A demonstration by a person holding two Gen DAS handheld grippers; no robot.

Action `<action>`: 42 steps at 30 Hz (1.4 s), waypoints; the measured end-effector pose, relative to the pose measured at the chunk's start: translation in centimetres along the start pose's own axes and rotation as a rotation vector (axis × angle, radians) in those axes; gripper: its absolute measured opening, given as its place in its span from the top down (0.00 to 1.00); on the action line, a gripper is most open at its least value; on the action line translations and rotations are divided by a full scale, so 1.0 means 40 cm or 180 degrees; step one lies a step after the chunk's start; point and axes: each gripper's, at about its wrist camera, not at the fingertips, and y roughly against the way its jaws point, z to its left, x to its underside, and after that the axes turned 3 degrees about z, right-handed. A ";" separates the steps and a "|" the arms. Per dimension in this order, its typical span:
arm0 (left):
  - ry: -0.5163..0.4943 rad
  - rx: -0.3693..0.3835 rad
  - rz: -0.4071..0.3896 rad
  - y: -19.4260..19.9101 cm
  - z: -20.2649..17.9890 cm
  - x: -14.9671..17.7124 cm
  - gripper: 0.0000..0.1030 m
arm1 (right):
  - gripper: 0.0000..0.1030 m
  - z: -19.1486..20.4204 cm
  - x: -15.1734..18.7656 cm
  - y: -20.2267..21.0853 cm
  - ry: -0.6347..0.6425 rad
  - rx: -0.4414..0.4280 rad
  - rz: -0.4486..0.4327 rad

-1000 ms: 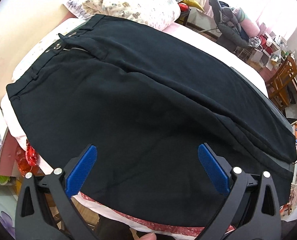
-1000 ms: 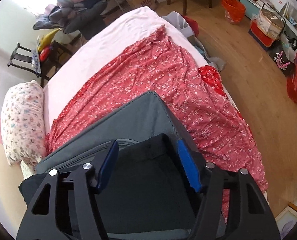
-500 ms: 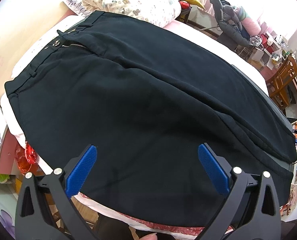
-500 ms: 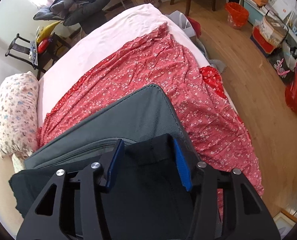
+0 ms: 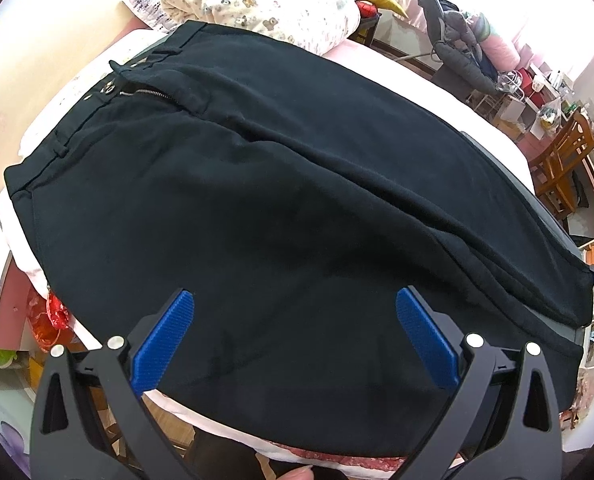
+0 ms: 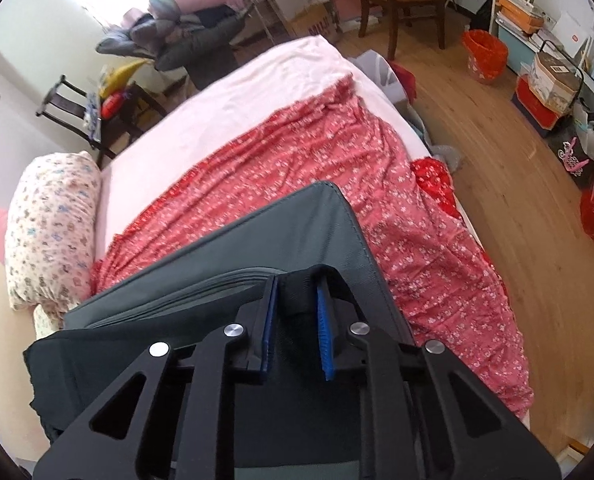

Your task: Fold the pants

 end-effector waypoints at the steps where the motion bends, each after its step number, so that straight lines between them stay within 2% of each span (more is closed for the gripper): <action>1: 0.0006 0.0024 -0.0006 0.001 0.000 -0.003 0.02 | 0.83 0.001 0.004 0.013 0.0011 -0.0048 -0.0047; 8: 0.0231 0.0300 -0.0055 0.007 0.023 -0.080 0.02 | 0.88 0.021 0.078 0.130 0.0268 -0.0387 -0.0413; 12: 0.0472 0.0604 -0.0027 -0.002 0.041 -0.172 0.02 | 0.90 0.011 0.162 0.219 0.0365 -0.0750 -0.0683; 16: 0.0620 0.0867 0.0013 -0.021 0.051 -0.280 0.02 | 0.90 -0.018 0.248 0.285 0.0365 -0.0921 -0.0863; 19: 0.0639 0.1019 0.0124 -0.053 0.052 -0.361 0.02 | 0.90 -0.032 0.318 0.329 0.0472 -0.1015 -0.0979; 22: 0.0752 0.1075 0.0404 -0.112 0.047 -0.430 0.02 | 0.90 -0.040 0.391 0.361 0.0553 -0.1097 -0.1083; 26: 0.0784 0.0954 0.0686 -0.204 0.008 -0.500 0.02 | 0.90 -0.067 0.459 0.371 0.0471 -0.1142 -0.1108; 29: 0.0782 0.0961 0.0832 -0.274 -0.026 -0.559 0.02 | 0.90 -0.090 0.484 0.358 0.0308 -0.1129 -0.1095; 33: 0.0950 0.0898 0.1018 -0.356 -0.068 -0.629 0.02 | 0.90 -0.103 0.506 0.344 0.0211 -0.1105 -0.1075; 36: 0.0846 0.0644 0.1187 -0.397 -0.108 -0.665 0.02 | 0.90 -0.108 0.522 0.354 0.0213 -0.1105 -0.1080; 40: 0.0682 0.0242 0.1550 -0.459 -0.150 -0.698 0.02 | 0.90 -0.120 0.542 0.379 0.0184 -0.1175 -0.1149; 42: 0.0590 0.0116 0.1632 -0.472 -0.169 -0.704 0.02 | 0.90 -0.124 0.550 0.387 0.0162 -0.1212 -0.1172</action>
